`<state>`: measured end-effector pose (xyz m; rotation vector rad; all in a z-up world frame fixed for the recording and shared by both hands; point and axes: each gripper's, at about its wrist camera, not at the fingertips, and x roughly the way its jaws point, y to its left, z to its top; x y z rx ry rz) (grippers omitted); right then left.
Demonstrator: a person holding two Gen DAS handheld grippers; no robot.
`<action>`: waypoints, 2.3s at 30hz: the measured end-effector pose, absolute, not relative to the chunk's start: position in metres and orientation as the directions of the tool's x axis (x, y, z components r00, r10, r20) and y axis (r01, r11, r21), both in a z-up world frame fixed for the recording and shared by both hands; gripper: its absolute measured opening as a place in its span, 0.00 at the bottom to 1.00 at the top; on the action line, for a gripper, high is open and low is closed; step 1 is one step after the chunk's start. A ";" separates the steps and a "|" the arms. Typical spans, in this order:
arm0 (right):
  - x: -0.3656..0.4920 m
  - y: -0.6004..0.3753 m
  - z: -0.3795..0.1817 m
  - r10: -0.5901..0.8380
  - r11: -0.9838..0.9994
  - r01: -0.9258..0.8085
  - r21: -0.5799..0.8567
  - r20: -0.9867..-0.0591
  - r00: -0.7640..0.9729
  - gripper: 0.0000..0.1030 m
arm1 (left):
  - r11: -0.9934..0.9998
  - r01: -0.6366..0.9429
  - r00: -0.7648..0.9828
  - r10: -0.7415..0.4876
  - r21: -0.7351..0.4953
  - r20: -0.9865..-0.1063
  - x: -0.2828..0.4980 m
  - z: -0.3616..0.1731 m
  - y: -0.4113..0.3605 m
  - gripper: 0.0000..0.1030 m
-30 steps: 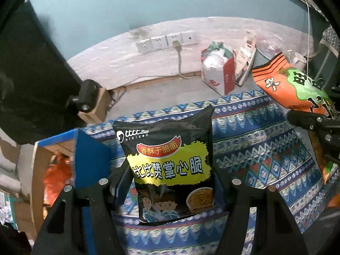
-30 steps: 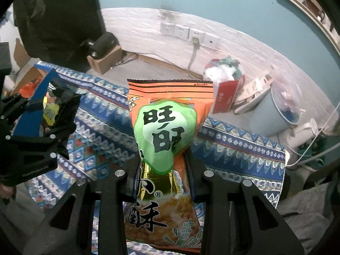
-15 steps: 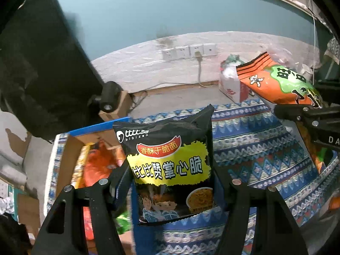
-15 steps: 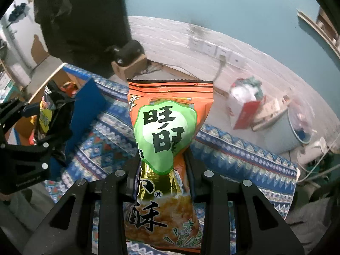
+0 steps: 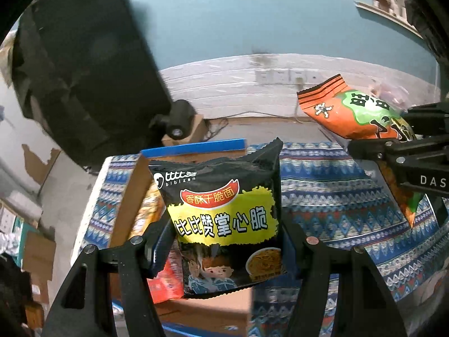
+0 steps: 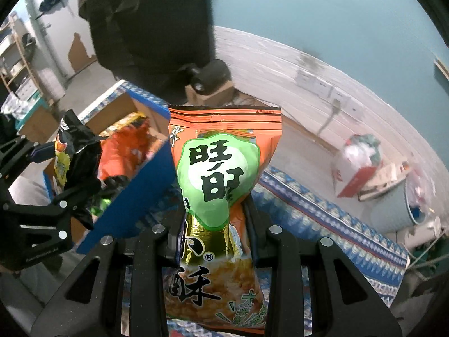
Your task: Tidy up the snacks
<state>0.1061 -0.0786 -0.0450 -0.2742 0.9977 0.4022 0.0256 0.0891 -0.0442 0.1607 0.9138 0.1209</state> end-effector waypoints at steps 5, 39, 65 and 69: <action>0.112 -0.044 -0.046 0.230 0.870 -0.492 -0.033 -0.855 0.464 0.31 | 0.981 -0.091 0.596 0.192 0.172 -0.779 0.021 -0.044 0.120 0.65; 0.153 0.111 -0.098 0.304 0.801 -0.595 0.068 -0.902 0.306 0.31 | 0.931 -0.342 0.391 0.262 0.125 -0.882 0.024 -0.106 0.247 0.77; 0.129 0.094 -0.054 0.360 0.823 -0.561 0.089 -0.846 0.393 0.65 | 0.935 -0.335 0.475 0.274 0.116 -0.836 -0.014 -0.055 0.245 0.85; 0.113 0.077 -0.040 0.348 0.830 -0.554 0.055 -0.829 0.438 0.70 | 0.941 -0.322 0.497 0.264 0.107 -0.827 -0.024 -0.047 0.237 0.85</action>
